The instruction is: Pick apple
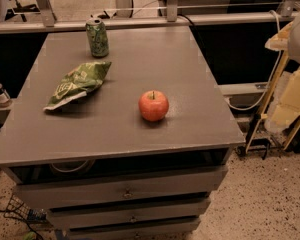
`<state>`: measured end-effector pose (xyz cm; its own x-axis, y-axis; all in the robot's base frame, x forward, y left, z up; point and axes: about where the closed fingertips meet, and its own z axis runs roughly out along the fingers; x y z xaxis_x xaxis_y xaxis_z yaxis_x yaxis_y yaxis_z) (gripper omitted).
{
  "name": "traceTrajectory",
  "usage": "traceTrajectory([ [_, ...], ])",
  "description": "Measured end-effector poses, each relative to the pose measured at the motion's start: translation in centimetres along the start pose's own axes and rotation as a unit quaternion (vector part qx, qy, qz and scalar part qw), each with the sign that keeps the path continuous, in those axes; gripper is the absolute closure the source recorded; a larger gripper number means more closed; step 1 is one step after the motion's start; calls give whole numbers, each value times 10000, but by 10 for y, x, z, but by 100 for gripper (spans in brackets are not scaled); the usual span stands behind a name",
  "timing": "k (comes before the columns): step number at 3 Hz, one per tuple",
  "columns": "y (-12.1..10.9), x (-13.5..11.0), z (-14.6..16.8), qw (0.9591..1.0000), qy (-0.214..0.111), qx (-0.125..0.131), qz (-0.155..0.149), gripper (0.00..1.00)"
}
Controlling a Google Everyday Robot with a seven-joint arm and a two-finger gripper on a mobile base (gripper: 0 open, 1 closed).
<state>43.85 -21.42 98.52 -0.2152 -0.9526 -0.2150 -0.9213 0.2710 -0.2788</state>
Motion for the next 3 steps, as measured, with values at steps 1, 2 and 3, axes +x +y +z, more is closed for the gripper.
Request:
traceTrajectory([
  [1,0,0,0,10000,0,1,0,0],
  [2,-6,-18,23,9987,-464,-111,163,0],
  [3,-13,-76,82,9891,-1322,-512,387,0],
])
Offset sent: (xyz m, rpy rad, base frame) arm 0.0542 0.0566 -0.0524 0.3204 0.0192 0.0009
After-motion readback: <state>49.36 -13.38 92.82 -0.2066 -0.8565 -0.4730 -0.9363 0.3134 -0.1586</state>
